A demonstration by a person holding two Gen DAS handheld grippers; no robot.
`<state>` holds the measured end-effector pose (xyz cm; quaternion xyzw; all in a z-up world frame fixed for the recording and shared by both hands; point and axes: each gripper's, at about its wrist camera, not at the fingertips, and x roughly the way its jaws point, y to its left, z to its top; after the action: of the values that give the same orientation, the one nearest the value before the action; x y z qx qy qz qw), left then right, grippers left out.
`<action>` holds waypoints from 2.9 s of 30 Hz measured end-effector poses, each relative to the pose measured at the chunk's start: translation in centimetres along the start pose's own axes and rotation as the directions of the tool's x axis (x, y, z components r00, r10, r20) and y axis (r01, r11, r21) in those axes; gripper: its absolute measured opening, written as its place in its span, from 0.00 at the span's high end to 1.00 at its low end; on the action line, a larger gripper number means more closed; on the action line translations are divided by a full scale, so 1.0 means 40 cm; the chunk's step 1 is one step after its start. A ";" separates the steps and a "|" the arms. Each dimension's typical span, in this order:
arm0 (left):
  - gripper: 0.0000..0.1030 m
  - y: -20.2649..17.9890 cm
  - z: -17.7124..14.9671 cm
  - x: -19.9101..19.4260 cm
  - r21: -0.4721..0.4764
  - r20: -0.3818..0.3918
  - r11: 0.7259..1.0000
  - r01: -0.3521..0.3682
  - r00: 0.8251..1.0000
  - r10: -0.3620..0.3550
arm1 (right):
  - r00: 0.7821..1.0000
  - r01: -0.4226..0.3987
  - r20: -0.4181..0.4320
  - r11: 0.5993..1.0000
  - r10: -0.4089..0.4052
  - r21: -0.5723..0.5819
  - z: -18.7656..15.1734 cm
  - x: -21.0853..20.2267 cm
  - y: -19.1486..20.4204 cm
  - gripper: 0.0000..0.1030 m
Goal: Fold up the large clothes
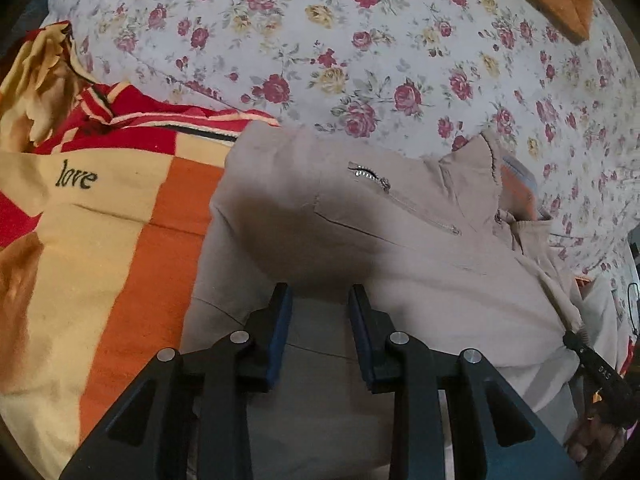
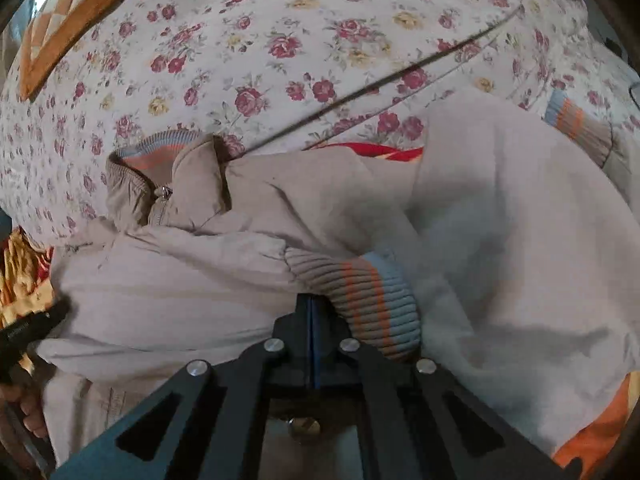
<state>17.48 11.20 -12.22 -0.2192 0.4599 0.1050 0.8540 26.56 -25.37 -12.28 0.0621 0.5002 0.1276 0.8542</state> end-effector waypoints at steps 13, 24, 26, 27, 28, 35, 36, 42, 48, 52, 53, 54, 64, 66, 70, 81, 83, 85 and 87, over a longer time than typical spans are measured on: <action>0.75 0.008 0.002 0.005 0.038 0.027 0.993 -0.110 0.994 0.109 | 0.999 -0.035 0.022 0.999 0.035 -0.007 0.035 0.015 -0.037 0.92; 0.75 -0.015 0.046 -0.021 0.004 0.091 0.995 -0.096 0.991 0.095 | 0.996 0.078 0.044 0.983 -0.072 -0.169 0.016 -0.042 0.077 0.79; 0.75 -0.009 0.040 0.016 0.011 0.038 0.994 -0.111 0.993 0.110 | 0.994 0.105 -0.002 0.974 -0.108 -0.202 -0.005 0.007 0.074 0.79; 0.75 -0.009 0.047 0.010 0.008 0.045 0.994 -0.112 0.993 0.111 | 0.994 0.108 0.004 0.972 -0.109 -0.210 -0.003 0.004 0.081 0.79; 0.75 -0.008 0.052 0.005 -0.003 0.039 0.994 -0.110 0.993 0.111 | 0.994 0.107 0.002 0.973 -0.109 -0.207 0.001 -0.004 0.083 0.78; 0.75 -0.053 0.040 -0.099 -0.001 0.083 0.997 -0.082 0.993 0.082 | 0.996 0.070 0.077 0.950 -0.049 -0.303 -0.050 -0.111 0.158 0.70; 0.75 -0.063 0.034 -0.103 0.026 0.075 0.995 -0.096 0.993 0.093 | 0.996 0.080 0.056 0.947 -0.065 -0.310 -0.056 -0.091 0.162 0.67; 0.75 -0.066 0.006 -0.072 0.118 -0.019 0.985 -0.128 0.991 0.131 | 0.998 0.049 0.042 0.960 -0.039 -0.277 -0.057 -0.083 0.144 0.67; 0.75 -0.070 0.011 -0.137 0.048 0.049 0.998 -0.050 0.998 0.048 | 0.966 0.115 0.248 0.982 -0.076 -0.150 -0.001 -0.302 -0.029 0.36; 0.74 -0.089 0.008 -0.151 0.053 0.085 0.998 -0.023 0.996 0.018 | 0.926 0.276 0.300 0.954 -0.230 -0.122 0.121 -0.369 -0.212 0.31; 0.74 -0.094 0.007 -0.147 0.054 0.081 0.998 -0.015 0.997 0.010 | 0.927 0.293 0.286 0.946 -0.245 -0.140 0.145 -0.364 -0.243 0.31; 0.74 -0.094 0.006 -0.135 0.058 0.070 0.998 -0.007 0.998 0.003 | 0.932 0.305 0.255 0.935 -0.256 -0.178 0.168 -0.347 -0.264 0.31; 0.74 -0.070 0.013 -0.079 -0.005 0.007 1.000 -0.021 1.000 0.021 | 0.876 0.460 0.003 0.832 -0.483 -0.311 0.195 -0.095 -0.333 0.80; 0.74 -0.059 0.016 -0.074 -0.026 -0.002 1.000 -0.018 1.000 0.018 | 0.888 0.457 0.045 0.868 -0.458 -0.193 0.202 -0.149 -0.368 0.88; 0.74 -0.032 0.023 -0.098 -0.066 0.027 0.998 -0.015 0.999 0.016 | 0.865 0.436 0.263 0.900 -0.428 0.030 0.223 -0.388 -0.423 0.88; 0.74 0.110 0.009 -0.281 -0.196 0.181 0.979 -0.058 0.979 0.095 | 0.844 0.214 0.493 0.976 -0.211 0.052 0.252 -0.672 -0.237 0.88; 0.74 0.144 -0.005 -0.331 -0.221 0.212 0.973 -0.058 0.972 0.106 | 0.865 0.163 0.480 0.987 -0.143 0.000 0.237 -0.621 -0.154 0.88; 0.72 0.181 -0.029 -0.380 -0.264 0.245 0.963 -0.062 0.961 0.129 | 0.887 0.115 0.455 0.992 -0.078 -0.053 0.221 -0.556 -0.049 0.88; 0.69 0.219 -0.046 -0.398 -0.317 0.251 0.946 -0.062 0.957 0.147 | 0.903 0.070 0.428 0.993 -0.024 -0.093 0.198 -0.492 0.049 0.88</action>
<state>3.96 18.40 -2.30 -0.3074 0.3279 0.2494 0.8578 23.96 -28.83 8.58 0.0308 0.2954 0.1166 0.9477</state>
